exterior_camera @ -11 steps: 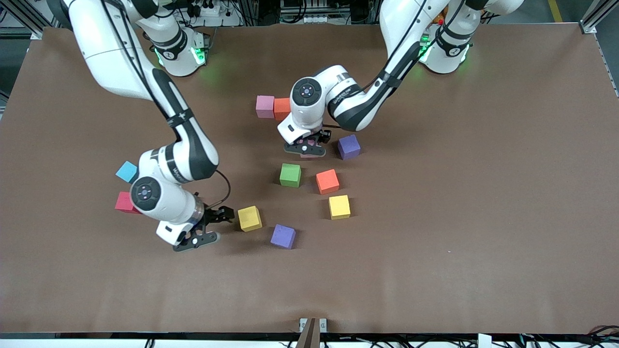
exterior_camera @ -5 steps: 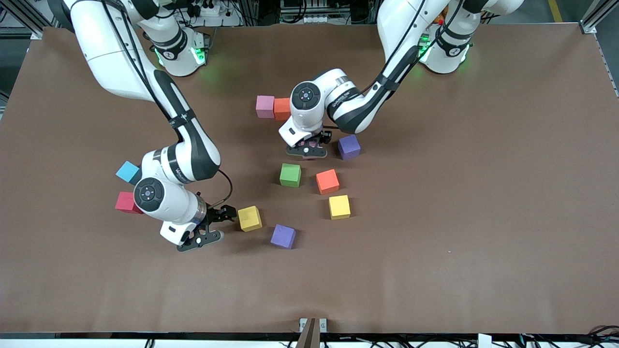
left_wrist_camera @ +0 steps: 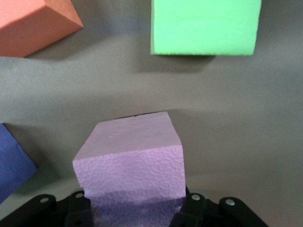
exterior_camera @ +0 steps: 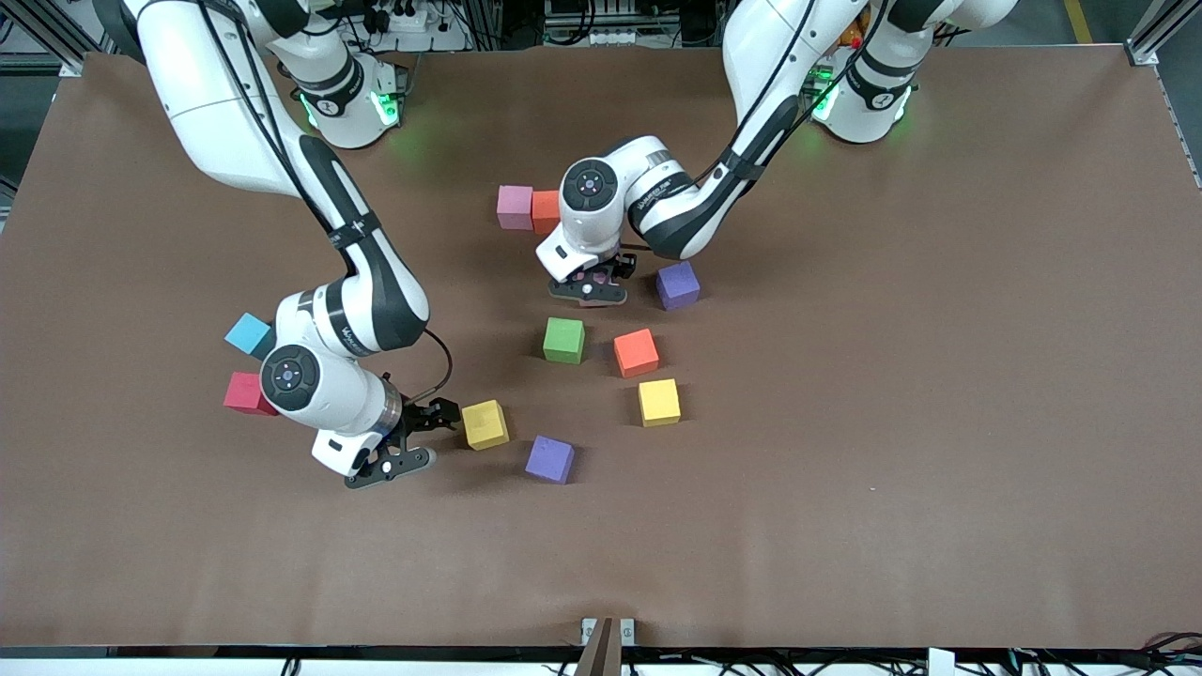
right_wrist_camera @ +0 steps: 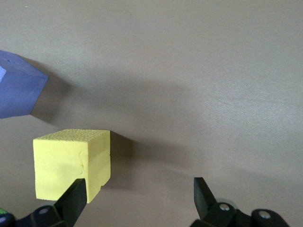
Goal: Form number 2 with 11 blocks
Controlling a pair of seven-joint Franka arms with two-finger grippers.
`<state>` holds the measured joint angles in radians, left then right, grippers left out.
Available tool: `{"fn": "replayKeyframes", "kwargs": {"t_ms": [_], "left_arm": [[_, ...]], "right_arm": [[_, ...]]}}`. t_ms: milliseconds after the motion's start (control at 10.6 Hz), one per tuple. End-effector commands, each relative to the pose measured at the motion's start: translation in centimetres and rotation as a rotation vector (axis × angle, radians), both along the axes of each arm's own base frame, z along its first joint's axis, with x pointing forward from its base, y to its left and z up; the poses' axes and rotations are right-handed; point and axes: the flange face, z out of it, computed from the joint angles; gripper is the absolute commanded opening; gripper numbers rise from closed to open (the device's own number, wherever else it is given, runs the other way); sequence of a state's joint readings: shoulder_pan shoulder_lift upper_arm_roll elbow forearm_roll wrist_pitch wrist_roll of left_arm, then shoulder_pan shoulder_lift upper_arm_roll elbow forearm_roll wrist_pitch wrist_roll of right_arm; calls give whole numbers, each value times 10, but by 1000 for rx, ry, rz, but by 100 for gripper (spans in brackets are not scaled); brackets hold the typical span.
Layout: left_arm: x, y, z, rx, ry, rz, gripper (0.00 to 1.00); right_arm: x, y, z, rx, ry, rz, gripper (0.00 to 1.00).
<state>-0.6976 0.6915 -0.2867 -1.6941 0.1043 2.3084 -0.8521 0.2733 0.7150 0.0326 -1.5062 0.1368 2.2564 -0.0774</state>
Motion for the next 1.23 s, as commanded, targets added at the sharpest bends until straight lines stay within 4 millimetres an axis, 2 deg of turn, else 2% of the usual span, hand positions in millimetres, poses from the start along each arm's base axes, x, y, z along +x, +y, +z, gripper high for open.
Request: {"fn": "replayKeyframes", "kwargs": {"t_ms": [0,189,1135], "left_arm": [[-13,4,-10,15,-43,-28,0],[-23,-4,-11,11,-45,-39,0],[-35,-13,-14,-12,-55,0,0]], "right_arm": [[5,3,0,1,-4,12,100],[5,3,0,1,-4,12,100],[3,6,0,0,-2,14,100]]}}
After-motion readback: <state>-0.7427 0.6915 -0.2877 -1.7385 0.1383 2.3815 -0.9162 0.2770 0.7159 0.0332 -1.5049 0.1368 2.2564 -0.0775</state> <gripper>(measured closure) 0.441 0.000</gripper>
